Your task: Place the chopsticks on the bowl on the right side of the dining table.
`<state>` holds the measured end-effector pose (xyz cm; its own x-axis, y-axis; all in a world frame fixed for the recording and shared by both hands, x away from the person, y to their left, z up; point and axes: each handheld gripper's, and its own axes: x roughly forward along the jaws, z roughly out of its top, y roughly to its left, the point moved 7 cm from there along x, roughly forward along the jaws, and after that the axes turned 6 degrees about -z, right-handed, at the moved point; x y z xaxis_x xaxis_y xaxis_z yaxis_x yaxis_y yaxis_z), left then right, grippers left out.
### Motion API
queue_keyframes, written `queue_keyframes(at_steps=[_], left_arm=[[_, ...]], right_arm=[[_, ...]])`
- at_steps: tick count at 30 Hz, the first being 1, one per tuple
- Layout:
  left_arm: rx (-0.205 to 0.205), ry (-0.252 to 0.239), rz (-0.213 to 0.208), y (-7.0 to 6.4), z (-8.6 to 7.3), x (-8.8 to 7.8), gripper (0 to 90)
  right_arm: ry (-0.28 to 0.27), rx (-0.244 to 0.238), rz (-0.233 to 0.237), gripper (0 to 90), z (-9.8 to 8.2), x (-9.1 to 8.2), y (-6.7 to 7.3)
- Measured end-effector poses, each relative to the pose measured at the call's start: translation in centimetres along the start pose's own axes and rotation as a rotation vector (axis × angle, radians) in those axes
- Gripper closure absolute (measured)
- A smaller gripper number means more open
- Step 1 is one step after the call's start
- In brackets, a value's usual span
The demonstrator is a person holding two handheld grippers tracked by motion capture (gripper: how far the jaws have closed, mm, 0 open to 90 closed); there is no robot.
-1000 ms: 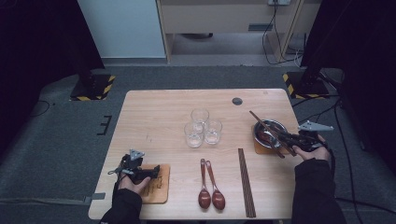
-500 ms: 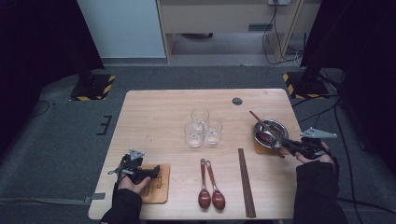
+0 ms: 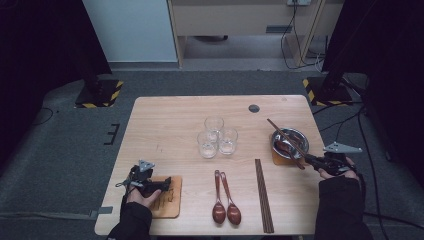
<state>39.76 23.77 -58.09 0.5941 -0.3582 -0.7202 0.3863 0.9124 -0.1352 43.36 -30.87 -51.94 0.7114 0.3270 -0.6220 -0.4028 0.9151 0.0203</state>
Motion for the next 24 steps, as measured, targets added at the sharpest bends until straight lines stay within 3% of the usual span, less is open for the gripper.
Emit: queue_keyframes(at_steps=[11,24], left_arm=[[0.001,0.0,0.0,0.0,0.0,0.0,0.0],[0.0,0.0,0.0,0.0,0.0,0.0,0.0]], right_arm=[[0.042,0.01,0.006,86.4,-0.7,0.3,-0.1],[0.035,0.061,-0.044,77.7,-0.9,0.1,-1.3]])
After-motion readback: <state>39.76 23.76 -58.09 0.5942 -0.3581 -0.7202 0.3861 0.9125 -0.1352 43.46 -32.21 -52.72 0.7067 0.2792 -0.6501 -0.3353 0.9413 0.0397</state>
